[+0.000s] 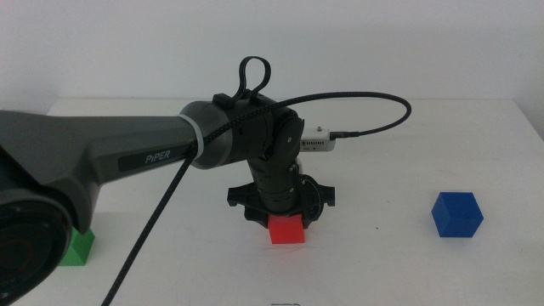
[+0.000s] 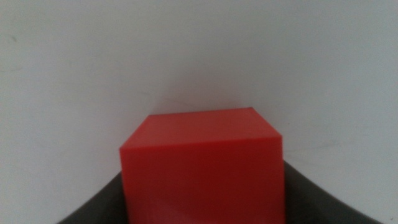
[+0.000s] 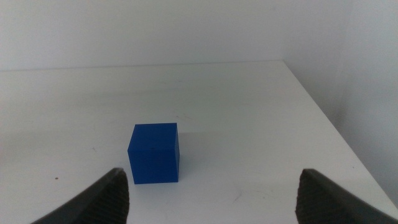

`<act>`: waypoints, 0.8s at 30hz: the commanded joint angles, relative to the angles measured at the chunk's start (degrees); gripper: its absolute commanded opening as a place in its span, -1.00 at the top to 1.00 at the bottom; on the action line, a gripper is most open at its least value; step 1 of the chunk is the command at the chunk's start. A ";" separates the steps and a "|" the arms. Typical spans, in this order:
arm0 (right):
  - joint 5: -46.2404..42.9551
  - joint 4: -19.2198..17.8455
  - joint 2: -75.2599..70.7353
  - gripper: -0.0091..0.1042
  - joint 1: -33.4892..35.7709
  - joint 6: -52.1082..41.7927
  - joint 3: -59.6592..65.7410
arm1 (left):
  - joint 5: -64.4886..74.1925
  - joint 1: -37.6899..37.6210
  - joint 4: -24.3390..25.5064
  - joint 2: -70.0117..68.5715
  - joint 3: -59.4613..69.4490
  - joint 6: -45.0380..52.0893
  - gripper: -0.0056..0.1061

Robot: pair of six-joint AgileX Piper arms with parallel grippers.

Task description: Stack red cubes first, then green, then blue cubes in a specific spot.

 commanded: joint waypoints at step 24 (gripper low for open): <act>-4.49 -0.65 -1.35 -0.82 -0.27 -0.32 -1.06 | 28.15 18.33 5.42 -27.04 0.64 17.86 -0.78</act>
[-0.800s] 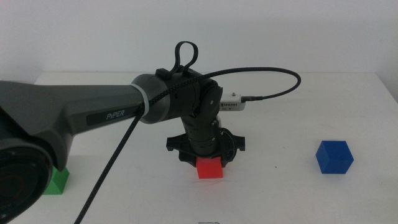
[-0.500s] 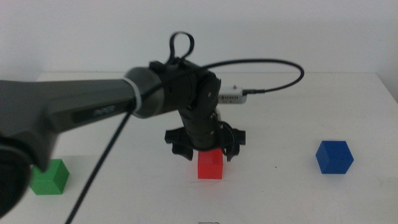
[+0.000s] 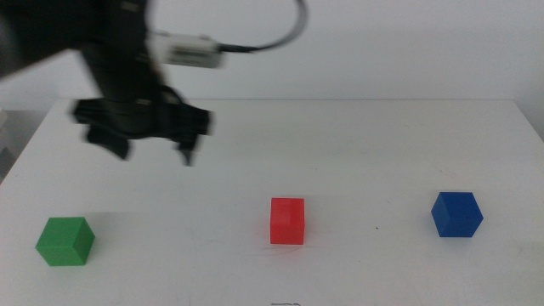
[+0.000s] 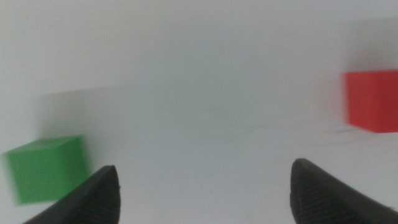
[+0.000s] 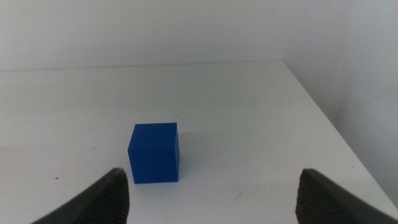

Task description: Stack red cubes first, then green, then blue cubes in a specific spot.

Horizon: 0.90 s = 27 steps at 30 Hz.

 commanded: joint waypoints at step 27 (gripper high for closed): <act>-4.49 -0.65 -1.35 -0.82 -0.27 -0.32 -1.06 | -0.38 28.86 -5.01 -3.64 16.14 21.85 -0.78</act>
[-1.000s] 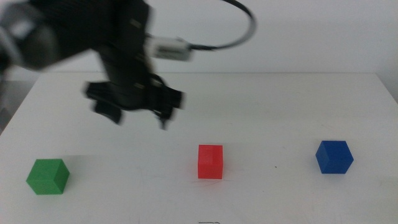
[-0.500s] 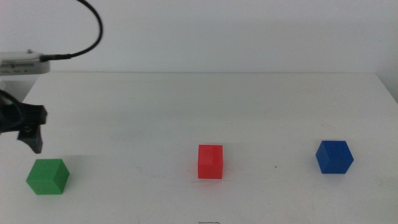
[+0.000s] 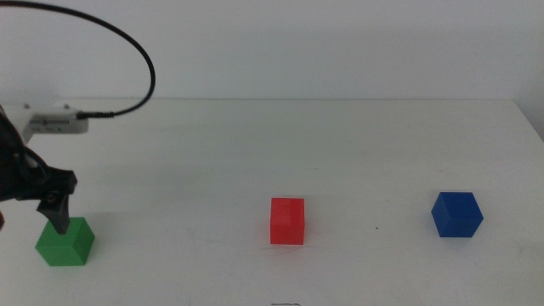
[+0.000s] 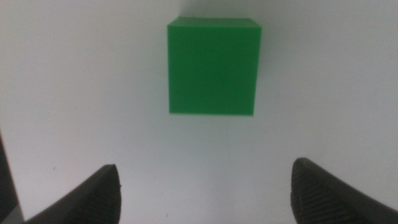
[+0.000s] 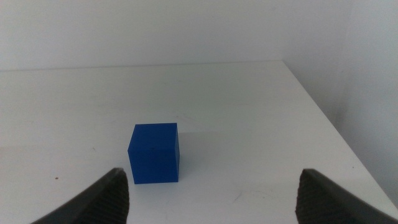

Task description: Stack red cubes first, then green, then blue cubes in a specific spot.

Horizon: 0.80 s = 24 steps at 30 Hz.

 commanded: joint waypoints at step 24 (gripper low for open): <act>-4.49 -0.65 -1.35 -0.82 -0.27 -0.32 -1.06 | -9.35 -0.03 -3.32 12.66 -1.15 0.94 -0.69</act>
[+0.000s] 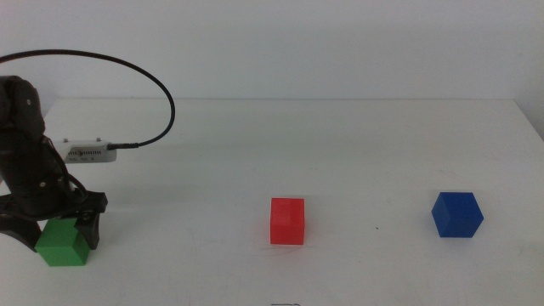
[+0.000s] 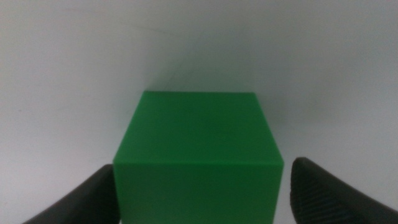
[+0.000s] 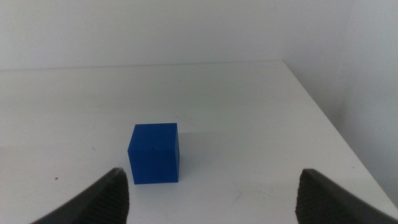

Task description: Stack red cubes first, then green, then blue cubes in a specific spot.

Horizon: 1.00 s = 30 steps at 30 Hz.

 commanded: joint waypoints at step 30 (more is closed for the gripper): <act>-4.49 -0.65 -1.35 -0.82 -0.27 -0.32 -1.06 | 15.38 -37.15 1.60 -0.81 -26.29 -36.29 0.64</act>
